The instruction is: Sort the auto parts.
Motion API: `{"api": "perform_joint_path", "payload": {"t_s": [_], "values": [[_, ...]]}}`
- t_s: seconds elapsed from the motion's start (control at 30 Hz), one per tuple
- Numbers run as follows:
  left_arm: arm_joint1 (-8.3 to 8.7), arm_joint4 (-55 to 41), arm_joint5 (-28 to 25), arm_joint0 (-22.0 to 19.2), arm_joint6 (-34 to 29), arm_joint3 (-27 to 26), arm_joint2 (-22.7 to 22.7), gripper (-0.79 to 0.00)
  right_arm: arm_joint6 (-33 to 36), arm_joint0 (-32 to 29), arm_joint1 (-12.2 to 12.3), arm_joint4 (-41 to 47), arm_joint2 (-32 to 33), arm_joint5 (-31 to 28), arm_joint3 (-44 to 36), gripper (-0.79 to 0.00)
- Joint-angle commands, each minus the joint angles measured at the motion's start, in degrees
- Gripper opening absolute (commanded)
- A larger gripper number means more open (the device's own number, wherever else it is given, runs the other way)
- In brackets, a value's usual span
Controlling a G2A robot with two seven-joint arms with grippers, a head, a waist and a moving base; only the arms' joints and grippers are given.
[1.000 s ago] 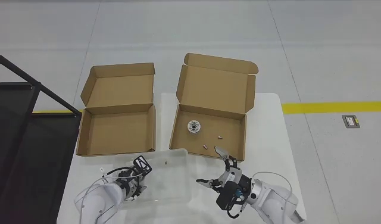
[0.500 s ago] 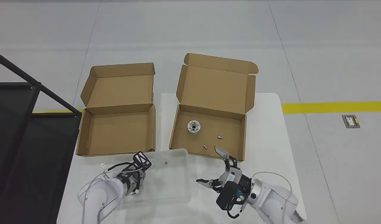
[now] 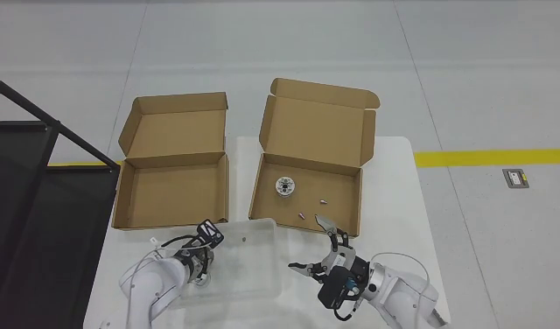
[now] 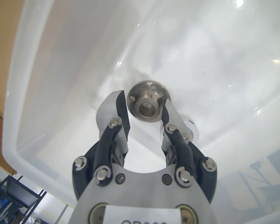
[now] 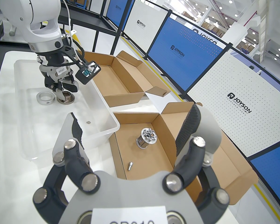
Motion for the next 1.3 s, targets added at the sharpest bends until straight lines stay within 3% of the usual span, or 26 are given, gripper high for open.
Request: {"api": "perform_joint_path", "payload": {"t_s": [0.0,0.27,0.37,0.43,0.47,0.5,0.8,1.27], "values": [[0.01,-0.16,0.06,-0.17,0.16,0.29,0.06,-0.4,0.0,0.0,0.0,0.0,0.0,-0.01,0.0,0.0],[0.0,-0.59,0.2,-1.07,0.83,1.73,0.62,-0.443,0.0,0.0,0.0,0.0,0.0,-0.01,0.0,0.0],[0.0,-0.64,0.29,-1.41,0.94,2.28,0.91,-0.493,0.0,0.0,0.0,0.0,0.0,-0.01,0.0,0.0],[-0.02,-0.7,0.36,-1.64,0.93,2.62,1.11,-0.585,0.0,0.0,0.0,0.0,0.0,-0.01,0.0,0.0],[-0.02,-0.78,0.48,-1.72,0.96,2.72,1.15,-0.659,0.0,0.0,0.0,0.0,0.0,-0.01,0.0,0.0],[-0.02,-0.82,0.61,-1.75,1.06,2.72,1.15,-0.785,0.0,0.0,0.0,0.0,0.0,-0.01,0.0,0.0],[0.4,-1.2,0.19,0.67,1.11,-1.62,-0.23,-0.785,0.0,0.0,0.0,0.0,0.0,-0.01,0.0,0.0],[1.81,-6.05,-4.36,10.88,4.53,-16.8,-8.13,-0.785,0.0,0.0,0.0,0.0,0.0,-0.01,0.0,0.0]]}}
